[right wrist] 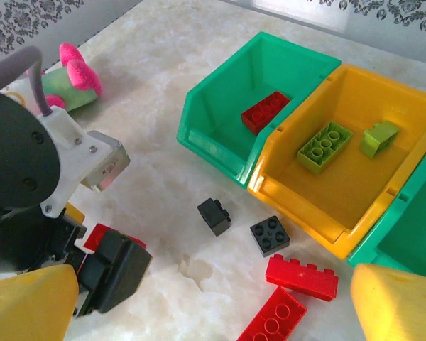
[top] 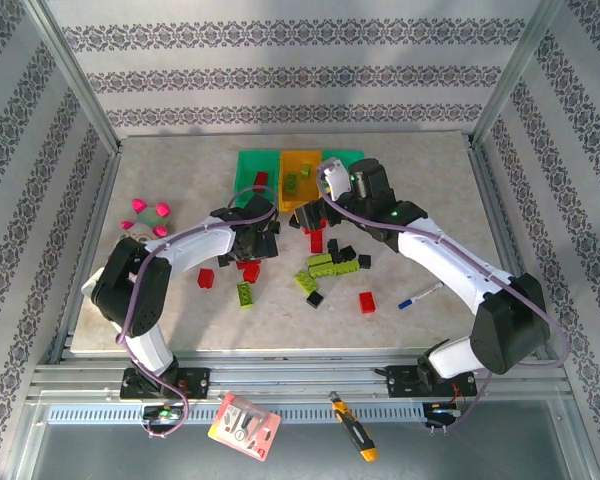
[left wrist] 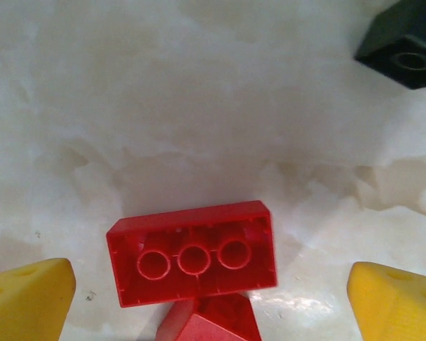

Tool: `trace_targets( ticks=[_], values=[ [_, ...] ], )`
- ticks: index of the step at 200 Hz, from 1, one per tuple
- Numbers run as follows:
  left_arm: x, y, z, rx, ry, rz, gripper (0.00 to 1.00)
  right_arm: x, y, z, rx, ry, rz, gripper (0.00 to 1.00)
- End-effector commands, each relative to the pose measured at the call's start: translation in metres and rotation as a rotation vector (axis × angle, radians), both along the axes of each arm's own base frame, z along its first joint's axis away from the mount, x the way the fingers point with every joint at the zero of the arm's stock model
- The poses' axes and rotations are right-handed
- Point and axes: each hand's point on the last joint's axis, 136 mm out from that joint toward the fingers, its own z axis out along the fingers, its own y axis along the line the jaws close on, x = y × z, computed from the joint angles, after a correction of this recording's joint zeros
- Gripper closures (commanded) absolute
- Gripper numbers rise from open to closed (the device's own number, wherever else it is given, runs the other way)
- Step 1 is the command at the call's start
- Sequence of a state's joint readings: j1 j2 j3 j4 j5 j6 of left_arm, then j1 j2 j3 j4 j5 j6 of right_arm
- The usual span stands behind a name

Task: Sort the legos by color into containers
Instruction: Pick up the lego from the center of the table, then place the lego in the container.

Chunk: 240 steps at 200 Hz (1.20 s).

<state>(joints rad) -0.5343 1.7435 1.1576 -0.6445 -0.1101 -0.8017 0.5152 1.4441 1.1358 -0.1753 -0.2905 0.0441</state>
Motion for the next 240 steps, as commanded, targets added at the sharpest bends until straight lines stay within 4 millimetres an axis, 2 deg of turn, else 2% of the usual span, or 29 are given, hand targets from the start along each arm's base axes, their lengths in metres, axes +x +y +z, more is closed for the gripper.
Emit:
trace_targets(
  ticks=[1, 36, 66, 87, 105, 128, 158, 188, 220, 240],
  values=[
    [-0.009, 0.012, -0.008, 0.019, 0.069, 0.065, 0.06, -0.008, 0.001, 0.007, 0.006, -0.026, 0.028, 0.02],
    [-0.009, 0.010, -0.021, 0.008, 0.106, 0.071, 0.11, -0.006, 0.002, 0.009, 0.010, -0.030, 0.028, 0.02],
    [-0.009, 0.009, -0.023, 0.001, 0.117, 0.068, 0.27, -0.008, 0.000, 0.010, 0.006, -0.028, 0.025, 0.02],
    [-0.008, 0.010, -0.017, 0.003, 0.102, 0.063, 0.37, -0.012, -0.001, 0.012, 0.011, -0.030, 0.025, 0.02],
    [-0.006, 0.011, -0.008, 0.007, 0.085, 0.052, 0.38, -0.015, -0.003, 0.016, 0.021, -0.029, 0.022, 0.02],
    [0.002, 0.012, 0.014, 0.013, 0.027, 0.032, 0.38, -0.022, -0.005, 0.022, 0.037, -0.031, 0.024, 0.02],
    [0.028, 0.011, 0.054, 0.038, -0.107, -0.020, 0.38, -0.030, -0.007, 0.026, 0.061, -0.026, 0.023, 0.02],
    [0.071, 0.006, 0.088, 0.063, -0.251, -0.071, 0.38, -0.034, -0.007, 0.028, 0.073, -0.024, 0.022, 0.02],
    [0.124, 0.012, 0.112, 0.103, -0.352, -0.081, 0.38, -0.036, -0.007, 0.029, 0.076, -0.026, 0.023, 0.02],
    [0.155, 0.016, 0.116, 0.121, -0.399, -0.082, 0.39, -0.037, -0.008, 0.027, 0.074, -0.023, 0.016, 0.02]
  ],
)
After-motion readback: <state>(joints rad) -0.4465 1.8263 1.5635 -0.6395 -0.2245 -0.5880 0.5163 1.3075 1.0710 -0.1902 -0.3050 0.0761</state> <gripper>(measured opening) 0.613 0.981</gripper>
